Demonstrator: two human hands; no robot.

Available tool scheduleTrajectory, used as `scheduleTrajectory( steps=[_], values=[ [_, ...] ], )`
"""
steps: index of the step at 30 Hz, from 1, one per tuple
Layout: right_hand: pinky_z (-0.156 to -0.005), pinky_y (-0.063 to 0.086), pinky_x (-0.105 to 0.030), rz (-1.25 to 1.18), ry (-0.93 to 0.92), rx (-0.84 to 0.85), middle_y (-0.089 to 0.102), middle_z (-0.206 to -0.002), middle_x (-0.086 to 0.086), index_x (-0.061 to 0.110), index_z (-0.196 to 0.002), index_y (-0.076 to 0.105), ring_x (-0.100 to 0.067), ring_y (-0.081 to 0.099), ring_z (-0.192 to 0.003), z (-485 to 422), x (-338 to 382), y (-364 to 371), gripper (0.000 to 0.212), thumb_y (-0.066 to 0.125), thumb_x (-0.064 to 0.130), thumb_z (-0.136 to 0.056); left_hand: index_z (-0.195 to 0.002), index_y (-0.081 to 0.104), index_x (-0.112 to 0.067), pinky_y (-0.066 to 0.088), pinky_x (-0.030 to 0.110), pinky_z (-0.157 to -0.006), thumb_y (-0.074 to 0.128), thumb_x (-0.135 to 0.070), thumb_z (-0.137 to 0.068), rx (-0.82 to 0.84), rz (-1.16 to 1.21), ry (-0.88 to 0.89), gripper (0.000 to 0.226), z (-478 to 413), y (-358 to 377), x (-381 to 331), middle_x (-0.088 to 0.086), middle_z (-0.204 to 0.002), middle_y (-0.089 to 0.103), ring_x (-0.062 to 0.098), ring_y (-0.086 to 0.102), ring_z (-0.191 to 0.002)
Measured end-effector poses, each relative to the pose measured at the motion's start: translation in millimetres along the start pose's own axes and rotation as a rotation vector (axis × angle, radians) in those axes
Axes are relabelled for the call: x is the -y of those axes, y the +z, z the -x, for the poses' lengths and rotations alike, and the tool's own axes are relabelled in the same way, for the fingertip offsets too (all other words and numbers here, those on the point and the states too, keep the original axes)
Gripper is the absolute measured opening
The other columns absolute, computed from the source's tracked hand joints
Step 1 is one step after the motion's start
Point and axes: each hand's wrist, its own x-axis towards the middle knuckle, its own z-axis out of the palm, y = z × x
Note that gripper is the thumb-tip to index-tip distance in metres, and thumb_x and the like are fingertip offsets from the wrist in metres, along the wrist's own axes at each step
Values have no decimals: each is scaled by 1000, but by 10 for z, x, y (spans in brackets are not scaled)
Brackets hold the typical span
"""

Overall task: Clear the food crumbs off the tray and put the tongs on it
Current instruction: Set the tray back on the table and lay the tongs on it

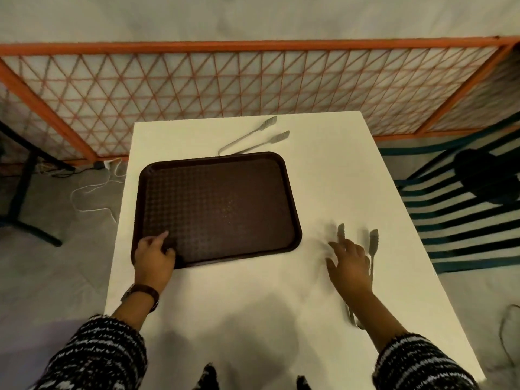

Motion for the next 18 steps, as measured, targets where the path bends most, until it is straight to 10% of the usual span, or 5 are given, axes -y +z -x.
scheduleTrajectory(
  steps=[10,18],
  values=[
    [-112,23,-52,-166,335,-18,18,-154,-17,14,-145,26,-39,23,-138,558,-486,280,72,61,34,-85,-123,58,-11,40,39,-105,55,-4,-86,259,-34,353,38,401,850,-775,15,-125,46,31,50,-113],
    [-103,33,-49,-403,386,-132,37,-142,-17,10,-147,20,-39,38,-122,514,-448,410,78,63,24,-83,-122,59,-15,38,32,-104,54,-5,-86,342,-129,498,38,300,1118,-1160,11,-124,48,26,47,-115]
  ],
)
